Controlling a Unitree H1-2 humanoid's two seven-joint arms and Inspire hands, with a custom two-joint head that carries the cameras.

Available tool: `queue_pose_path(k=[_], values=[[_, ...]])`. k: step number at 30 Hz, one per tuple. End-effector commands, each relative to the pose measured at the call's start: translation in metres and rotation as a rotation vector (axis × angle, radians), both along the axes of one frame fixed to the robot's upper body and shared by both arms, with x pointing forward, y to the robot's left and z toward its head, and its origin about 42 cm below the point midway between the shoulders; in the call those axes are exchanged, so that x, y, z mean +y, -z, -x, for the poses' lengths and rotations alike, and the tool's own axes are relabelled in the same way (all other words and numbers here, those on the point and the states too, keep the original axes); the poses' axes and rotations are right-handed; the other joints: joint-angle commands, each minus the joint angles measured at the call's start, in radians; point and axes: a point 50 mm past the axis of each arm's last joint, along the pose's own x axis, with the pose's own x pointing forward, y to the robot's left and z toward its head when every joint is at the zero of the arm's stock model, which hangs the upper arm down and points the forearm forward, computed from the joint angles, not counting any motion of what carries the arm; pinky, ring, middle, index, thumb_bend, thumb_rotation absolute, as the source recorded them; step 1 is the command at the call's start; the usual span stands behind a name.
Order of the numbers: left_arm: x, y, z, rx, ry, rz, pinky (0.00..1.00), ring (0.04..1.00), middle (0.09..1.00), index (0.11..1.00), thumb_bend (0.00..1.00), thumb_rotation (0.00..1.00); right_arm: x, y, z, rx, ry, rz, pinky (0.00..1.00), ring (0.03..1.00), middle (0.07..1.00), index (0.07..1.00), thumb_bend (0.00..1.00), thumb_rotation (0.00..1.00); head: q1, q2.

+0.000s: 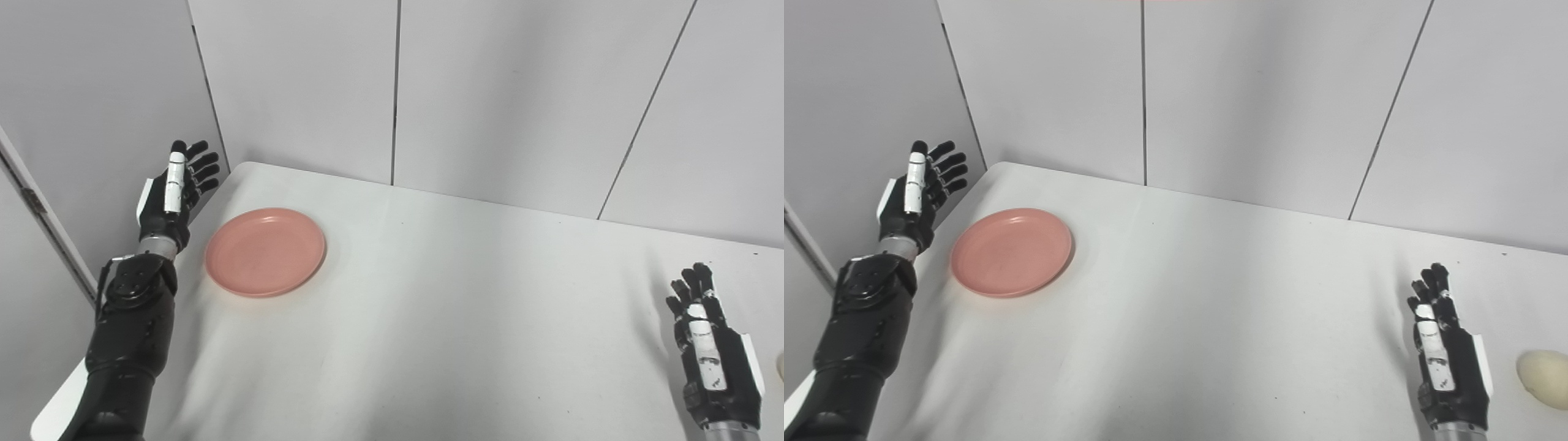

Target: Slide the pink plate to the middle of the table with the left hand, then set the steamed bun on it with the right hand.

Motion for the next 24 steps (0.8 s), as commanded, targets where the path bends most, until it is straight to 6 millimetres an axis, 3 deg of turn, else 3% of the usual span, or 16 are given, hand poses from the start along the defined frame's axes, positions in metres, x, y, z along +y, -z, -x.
queue_pose_path(k=[1,10,24], values=[[0.015,-0.027,-0.004,-0.071,0.024,-0.025,0.87,0.858,0.837,0.829,0.69,1.00,0.000,0.006,0.005,0.023,0.003,-0.004,1.00,1.000,1.000,1.000,0.48,0.79,0.004,0.001],[0.028,-0.018,0.003,-0.006,0.084,-0.019,0.90,0.891,0.869,0.856,0.67,1.00,-0.001,0.006,0.005,0.022,0.003,-0.006,1.00,1.000,1.000,1.000,0.50,0.80,0.011,0.003],[0.024,0.011,0.000,0.073,0.114,0.031,0.96,0.926,0.893,0.872,0.63,1.00,-0.004,0.006,0.004,0.021,0.012,-0.004,1.00,1.000,1.000,1.000,0.49,0.81,0.021,0.003]])
